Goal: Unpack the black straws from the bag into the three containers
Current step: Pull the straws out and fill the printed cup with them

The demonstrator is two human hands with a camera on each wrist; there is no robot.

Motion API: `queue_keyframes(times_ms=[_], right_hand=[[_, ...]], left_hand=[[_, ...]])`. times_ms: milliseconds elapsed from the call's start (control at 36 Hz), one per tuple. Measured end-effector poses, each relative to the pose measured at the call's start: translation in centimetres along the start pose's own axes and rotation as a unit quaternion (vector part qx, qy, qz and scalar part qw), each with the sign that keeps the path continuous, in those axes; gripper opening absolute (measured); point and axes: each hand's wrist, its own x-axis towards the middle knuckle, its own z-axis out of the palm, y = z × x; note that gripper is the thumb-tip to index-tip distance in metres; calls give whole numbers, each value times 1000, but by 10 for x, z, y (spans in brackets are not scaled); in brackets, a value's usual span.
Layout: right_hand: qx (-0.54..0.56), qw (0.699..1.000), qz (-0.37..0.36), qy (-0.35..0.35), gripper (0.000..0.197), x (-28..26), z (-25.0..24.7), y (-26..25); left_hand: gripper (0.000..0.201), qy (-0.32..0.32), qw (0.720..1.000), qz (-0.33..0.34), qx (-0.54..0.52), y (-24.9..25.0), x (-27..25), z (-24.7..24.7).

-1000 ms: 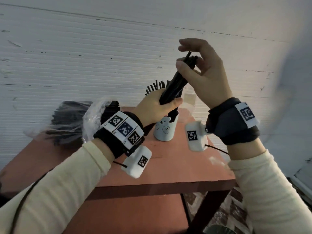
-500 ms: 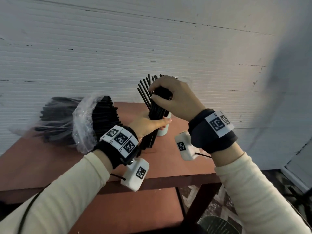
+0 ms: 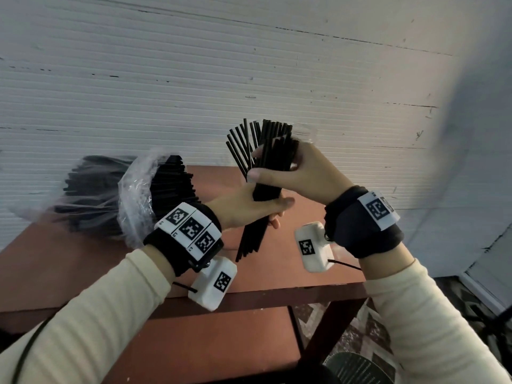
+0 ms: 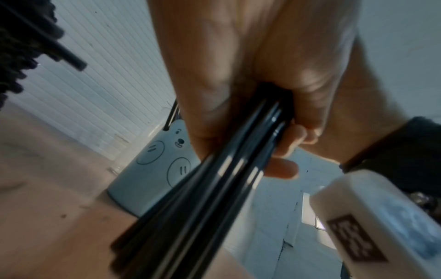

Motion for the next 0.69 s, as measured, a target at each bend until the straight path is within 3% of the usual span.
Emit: queue_keyframes(times_ms=[83, 222, 333, 472, 583, 694], right_hand=[[3, 999, -4, -47, 18, -1, 4, 5], [-16, 1000, -8, 14, 11, 1, 5, 5], [26, 994, -14, 106, 13, 10, -10, 0], [60, 970, -6, 235, 11, 33, -42, -1], [66, 959, -4, 274, 10, 51, -59, 2], [45, 961, 5, 273, 9, 70, -60, 6]], left_hand=[[29, -25, 1000, -10, -8, 6, -3, 3], [15, 34, 999, -25, 27, 9, -3, 12], [65, 142, 989, -37, 23, 9, -1, 14], [76, 245, 966, -79, -24, 0, 7, 5], [80, 250, 952, -168, -56, -13, 20, -6], [89, 241, 951, -186, -48, -22, 40, -11]])
